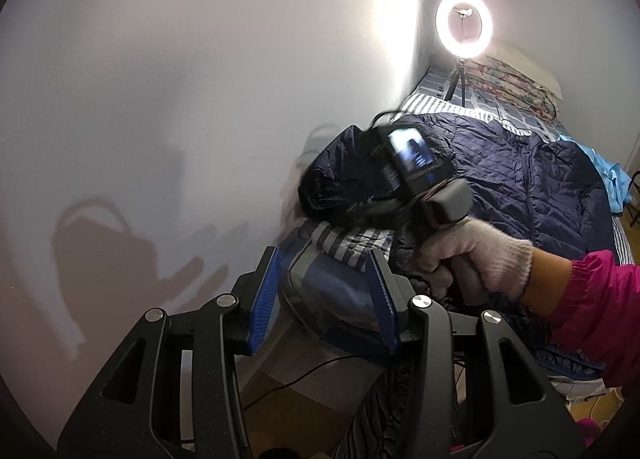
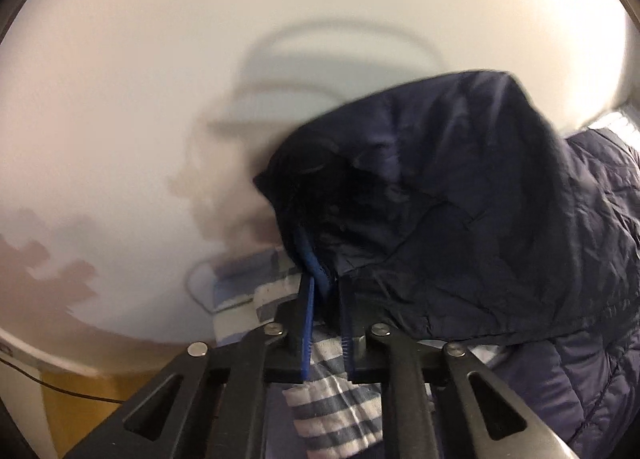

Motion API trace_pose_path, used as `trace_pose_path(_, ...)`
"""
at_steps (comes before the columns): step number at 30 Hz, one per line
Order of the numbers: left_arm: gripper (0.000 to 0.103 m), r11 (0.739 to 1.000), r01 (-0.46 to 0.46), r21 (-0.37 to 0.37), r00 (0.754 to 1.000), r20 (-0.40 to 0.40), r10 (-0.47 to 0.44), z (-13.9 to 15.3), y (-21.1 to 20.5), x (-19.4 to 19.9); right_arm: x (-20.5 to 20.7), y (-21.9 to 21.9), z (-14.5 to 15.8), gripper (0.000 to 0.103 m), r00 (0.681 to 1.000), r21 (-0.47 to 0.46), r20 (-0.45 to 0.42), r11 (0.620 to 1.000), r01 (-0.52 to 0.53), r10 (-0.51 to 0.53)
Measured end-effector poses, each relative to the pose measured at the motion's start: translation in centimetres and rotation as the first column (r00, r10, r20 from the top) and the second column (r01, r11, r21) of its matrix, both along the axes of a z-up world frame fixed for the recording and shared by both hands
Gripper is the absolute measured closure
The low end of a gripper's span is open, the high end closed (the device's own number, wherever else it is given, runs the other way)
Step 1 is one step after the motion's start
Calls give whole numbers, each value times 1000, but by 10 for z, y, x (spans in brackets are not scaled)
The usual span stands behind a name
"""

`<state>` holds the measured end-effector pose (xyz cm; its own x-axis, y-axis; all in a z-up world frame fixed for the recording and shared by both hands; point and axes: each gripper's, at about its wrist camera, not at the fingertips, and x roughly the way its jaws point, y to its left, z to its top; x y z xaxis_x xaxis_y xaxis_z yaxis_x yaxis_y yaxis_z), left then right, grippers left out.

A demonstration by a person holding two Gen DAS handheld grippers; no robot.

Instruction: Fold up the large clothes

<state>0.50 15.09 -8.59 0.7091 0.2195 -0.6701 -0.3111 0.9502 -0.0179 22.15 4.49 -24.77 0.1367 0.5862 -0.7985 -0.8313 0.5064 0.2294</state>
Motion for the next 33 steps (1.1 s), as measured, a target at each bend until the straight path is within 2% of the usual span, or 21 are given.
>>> trace_pose_path(3,58,1000,14,2,1000,3,-14,0,-4,5,12,-29,22,98,997,93,-37,993,73,-70)
trace_pose_path(6,58,999,37,9,999,9,-37,-2,-11,10,32,-71,44,100,981,202,-102,963,181,-163)
trace_pose_path(9,58,998,62,9,998,12,-62,-4,-18,17,53,-121,64,103,952,290,-157,909,300,-264)
trace_pose_path(12,58,996,88,12,996,13,-88,-6,-26,26,72,-172,80,103,919,328,-171,859,393,-355)
trace_pose_path(17,58,989,145,8,989,4,-145,-14,-39,45,104,-252,99,103,837,333,-187,768,546,-514)
trace_pose_path(22,58,979,203,10,979,0,-203,-20,-55,65,108,-338,103,103,730,284,-132,680,676,-671)
trace_pose_path(26,58,967,256,18,967,-8,-255,-27,-70,91,107,-391,100,103,675,244,-81,642,727,-734)
trace_pose_path(28,58,961,276,24,961,-20,-275,-30,-77,104,106,-411,97,103,662,221,-61,637,739,-747)
trace_pose_path(29,58,958,284,24,959,-24,-284,-32,-79,109,107,-419,93,103,668,221,-85,640,736,-740)
trace_pose_path(31,58,954,298,27,954,-28,-298,-32,-83,117,116,-428,81,96,669,209,-153,638,742,-728)
trace_pose_path(33,58,950,309,37,951,-30,-309,-34,-92,125,127,-428,71,67,680,206,-200,648,733,-706)
